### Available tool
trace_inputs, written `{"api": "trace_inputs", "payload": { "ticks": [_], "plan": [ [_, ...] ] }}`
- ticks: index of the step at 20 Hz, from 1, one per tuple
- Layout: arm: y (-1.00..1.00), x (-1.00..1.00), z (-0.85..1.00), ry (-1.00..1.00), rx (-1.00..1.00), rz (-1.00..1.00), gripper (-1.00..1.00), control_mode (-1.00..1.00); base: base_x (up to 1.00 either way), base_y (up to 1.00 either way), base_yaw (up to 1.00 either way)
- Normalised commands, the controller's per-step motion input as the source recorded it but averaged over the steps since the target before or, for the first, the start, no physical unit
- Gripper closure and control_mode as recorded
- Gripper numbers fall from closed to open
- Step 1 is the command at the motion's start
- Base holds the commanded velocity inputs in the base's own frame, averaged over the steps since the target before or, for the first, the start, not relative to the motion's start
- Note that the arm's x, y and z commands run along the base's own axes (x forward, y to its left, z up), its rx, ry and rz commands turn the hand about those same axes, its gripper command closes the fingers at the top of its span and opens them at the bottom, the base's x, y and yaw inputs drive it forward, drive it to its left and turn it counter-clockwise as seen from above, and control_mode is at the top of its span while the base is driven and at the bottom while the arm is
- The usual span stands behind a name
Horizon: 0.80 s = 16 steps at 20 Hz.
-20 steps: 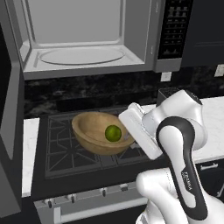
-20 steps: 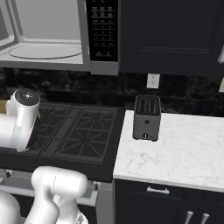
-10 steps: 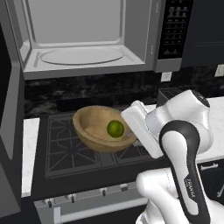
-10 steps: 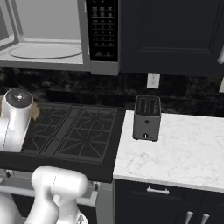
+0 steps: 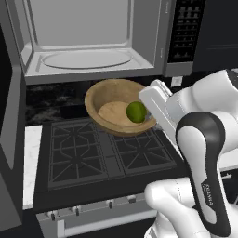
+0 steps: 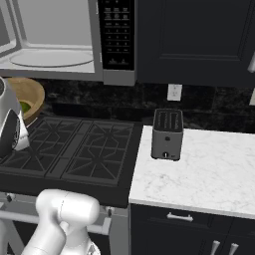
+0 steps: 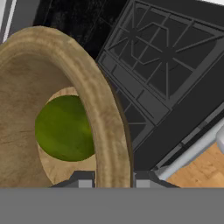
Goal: Pick the lime from the sink and place it in the bowl. Then pick the bowl and place it in the microwave. Then close the microwave door and press the start button.
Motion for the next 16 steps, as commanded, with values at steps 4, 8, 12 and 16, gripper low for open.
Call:
{"api": "trace_inputs", "payload": {
  "ticks": [4,8,12,16],
  "plan": [
    [0.0,0.01,0.56,-0.09,-0.09,0.0,1.0,-1.0,0.0,0.0,0.0],
    [0.0,0.25,0.55,-0.05,-0.06,-0.03,1.0,-1.0,0.0,0.0,0.0],
    [-0.11,0.54,0.49,-0.01,-0.02,-0.12,1.0,-1.0,0.0,0.0,0.0],
    [-0.01,0.83,0.25,0.0,0.0,-0.17,1.0,-1.0,0.0,0.0,0.0]
  ]
}}
